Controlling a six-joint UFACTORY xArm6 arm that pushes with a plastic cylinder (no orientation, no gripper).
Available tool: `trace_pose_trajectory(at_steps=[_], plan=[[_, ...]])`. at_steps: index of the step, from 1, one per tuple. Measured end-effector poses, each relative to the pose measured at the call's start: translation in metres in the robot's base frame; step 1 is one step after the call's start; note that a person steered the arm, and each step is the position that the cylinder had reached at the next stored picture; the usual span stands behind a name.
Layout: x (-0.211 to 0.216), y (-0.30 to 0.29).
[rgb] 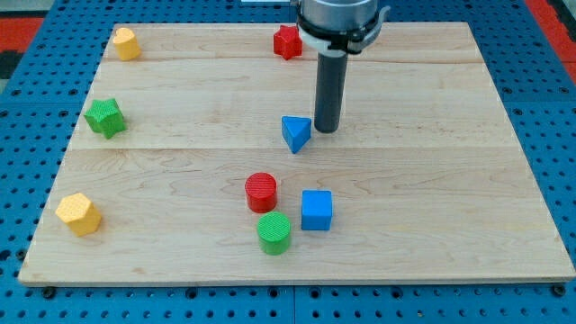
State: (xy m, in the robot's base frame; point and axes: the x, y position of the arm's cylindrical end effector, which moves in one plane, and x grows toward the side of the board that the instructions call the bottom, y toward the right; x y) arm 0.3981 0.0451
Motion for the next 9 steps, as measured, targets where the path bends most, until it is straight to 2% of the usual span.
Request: trace_pose_trajectory(at_steps=[2,4,5,7,8,9], plan=[[0.024,-0.060],[0.062,-0.082],[0.000,-0.067],[-0.174,0.003],[-0.202,-0.026],[-0.189,-0.049]])
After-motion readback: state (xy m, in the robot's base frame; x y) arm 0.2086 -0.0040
